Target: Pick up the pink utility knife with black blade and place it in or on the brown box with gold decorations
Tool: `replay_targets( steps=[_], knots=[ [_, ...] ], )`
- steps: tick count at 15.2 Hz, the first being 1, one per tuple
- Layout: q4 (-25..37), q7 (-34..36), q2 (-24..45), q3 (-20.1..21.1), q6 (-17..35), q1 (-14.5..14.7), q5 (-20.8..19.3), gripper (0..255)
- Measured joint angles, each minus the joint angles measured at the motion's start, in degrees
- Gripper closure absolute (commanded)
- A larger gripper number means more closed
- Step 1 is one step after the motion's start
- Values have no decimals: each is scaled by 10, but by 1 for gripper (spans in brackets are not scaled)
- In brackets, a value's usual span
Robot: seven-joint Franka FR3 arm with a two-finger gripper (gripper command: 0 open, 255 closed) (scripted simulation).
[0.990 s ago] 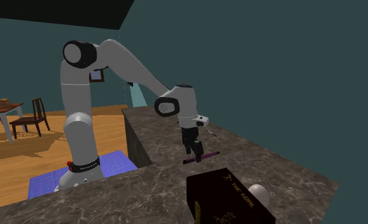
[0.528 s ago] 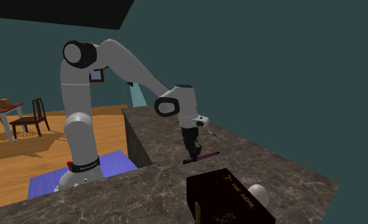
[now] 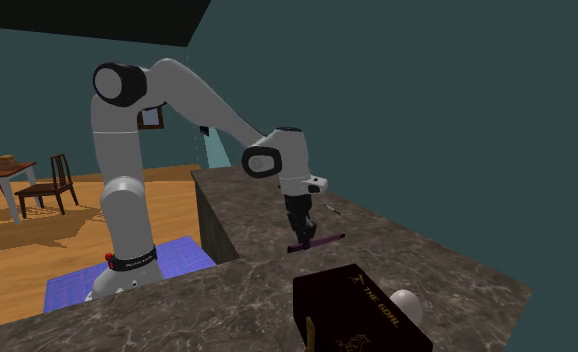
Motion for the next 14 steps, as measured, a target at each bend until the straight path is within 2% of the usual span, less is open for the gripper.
replay_targets(
  steps=[14],
  knots=[
    [54,38,-64,4,-106,2,-53,255]
  ],
)
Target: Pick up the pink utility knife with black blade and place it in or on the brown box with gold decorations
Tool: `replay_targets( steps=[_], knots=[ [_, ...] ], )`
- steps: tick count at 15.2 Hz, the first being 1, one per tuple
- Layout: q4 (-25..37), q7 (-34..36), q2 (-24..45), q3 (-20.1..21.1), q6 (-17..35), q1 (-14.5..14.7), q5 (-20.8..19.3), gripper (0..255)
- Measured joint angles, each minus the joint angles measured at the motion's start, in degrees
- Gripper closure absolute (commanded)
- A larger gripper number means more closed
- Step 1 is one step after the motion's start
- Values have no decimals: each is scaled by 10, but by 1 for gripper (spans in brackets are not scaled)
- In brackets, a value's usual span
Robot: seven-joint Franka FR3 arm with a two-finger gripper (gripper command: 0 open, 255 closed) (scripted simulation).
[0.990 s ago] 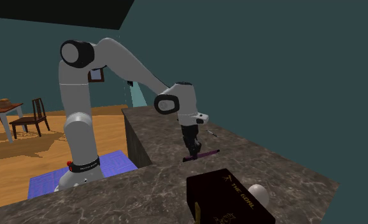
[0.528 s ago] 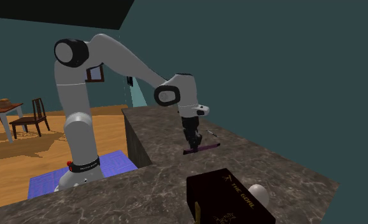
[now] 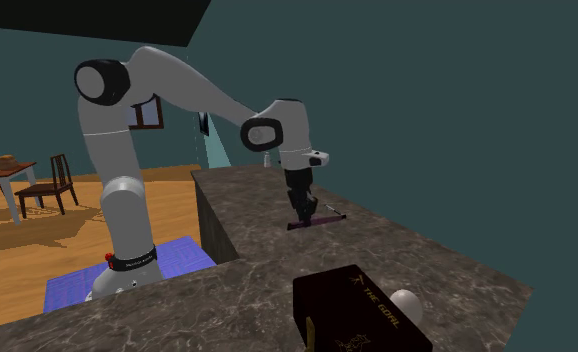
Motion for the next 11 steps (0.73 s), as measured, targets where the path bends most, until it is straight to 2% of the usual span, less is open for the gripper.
replay_targets(
  steps=[11],
  knots=[
    [55,15,-34,9,-84,1,-21,255]
  ],
)
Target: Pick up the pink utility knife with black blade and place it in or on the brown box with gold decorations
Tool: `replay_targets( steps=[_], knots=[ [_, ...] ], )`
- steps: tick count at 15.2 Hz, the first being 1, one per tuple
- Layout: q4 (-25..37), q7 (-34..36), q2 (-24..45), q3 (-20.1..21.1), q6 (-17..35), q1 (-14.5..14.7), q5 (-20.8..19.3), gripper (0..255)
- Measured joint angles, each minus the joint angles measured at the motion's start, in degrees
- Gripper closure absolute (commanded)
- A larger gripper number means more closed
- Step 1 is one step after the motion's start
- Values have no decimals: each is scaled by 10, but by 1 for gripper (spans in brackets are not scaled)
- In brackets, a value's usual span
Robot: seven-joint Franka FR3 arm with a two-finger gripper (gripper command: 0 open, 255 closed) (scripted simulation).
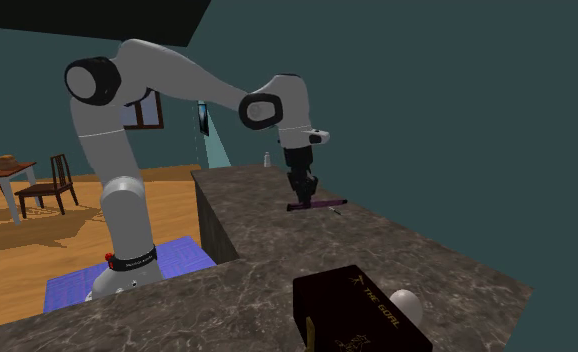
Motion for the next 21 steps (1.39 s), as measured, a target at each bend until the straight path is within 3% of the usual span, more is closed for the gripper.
replay_targets(
  steps=[5,13,21],
  knots=[
    [31,-6,-4,-2,-34,-2,0,255],
    [87,-130,40,-69,-53,-42,40,255],
    [195,-289,152,-130,-90,-115,144,255]
  ],
)
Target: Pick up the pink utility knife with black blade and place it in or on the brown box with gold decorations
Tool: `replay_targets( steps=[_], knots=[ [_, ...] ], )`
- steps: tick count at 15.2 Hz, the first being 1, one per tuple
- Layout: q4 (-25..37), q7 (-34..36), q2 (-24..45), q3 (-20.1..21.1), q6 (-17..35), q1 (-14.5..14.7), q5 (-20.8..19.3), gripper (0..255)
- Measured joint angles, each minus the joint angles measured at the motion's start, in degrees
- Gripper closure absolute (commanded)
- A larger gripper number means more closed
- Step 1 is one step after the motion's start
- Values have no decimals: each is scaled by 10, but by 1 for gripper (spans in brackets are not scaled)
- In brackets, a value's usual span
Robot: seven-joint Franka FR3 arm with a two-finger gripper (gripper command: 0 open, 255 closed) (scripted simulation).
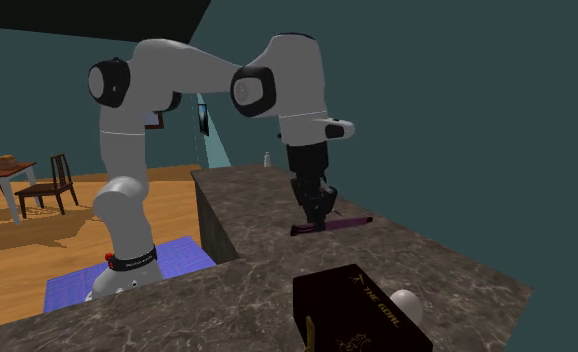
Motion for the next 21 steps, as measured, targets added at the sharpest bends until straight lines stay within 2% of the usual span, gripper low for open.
replay_targets(
  steps=[4,7,9,11,21],
  knots=[
    [71,-79,67,-12,-33,-65,61,255],
    [152,-127,134,-6,-71,-130,113,255],
    [177,-149,161,-2,-78,-161,134,255],
    [175,-158,168,0,-72,-168,140,255],
    [110,-175,178,7,-3,-162,153,255]
  ],
)
